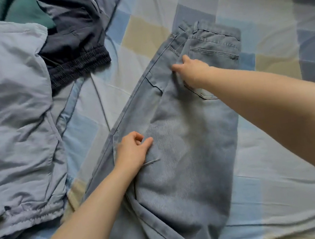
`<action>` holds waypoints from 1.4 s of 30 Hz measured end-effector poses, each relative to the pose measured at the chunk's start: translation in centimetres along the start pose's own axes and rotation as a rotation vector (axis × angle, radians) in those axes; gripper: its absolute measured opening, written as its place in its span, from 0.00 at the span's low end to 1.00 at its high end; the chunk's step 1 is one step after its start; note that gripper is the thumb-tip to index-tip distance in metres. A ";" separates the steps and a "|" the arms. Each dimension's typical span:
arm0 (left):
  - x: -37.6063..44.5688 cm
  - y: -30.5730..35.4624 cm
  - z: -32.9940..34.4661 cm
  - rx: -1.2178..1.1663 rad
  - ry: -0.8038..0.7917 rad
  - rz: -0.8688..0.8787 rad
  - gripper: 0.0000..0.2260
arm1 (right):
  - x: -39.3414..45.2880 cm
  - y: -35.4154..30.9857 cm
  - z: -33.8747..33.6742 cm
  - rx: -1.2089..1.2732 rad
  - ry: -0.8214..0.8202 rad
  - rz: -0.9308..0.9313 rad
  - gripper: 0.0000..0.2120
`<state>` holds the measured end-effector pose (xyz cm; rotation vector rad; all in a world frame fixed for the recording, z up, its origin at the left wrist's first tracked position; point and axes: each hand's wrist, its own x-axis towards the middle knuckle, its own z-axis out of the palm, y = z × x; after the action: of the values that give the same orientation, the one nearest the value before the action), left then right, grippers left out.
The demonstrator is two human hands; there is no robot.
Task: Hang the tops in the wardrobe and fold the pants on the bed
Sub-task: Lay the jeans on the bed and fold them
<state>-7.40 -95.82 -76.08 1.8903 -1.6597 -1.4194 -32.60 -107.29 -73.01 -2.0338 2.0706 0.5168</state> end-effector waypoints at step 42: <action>4.5 -5.0 -4.6 0.123 0.331 0.001 0.08 | -15.9 4.1 12.4 1.226 0.246 0.710 0.13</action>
<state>-1.30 -99.86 -79.63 2.0553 -1.6135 -0.9565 -37.35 -87.95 -78.00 -0.6688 2.2528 -0.8060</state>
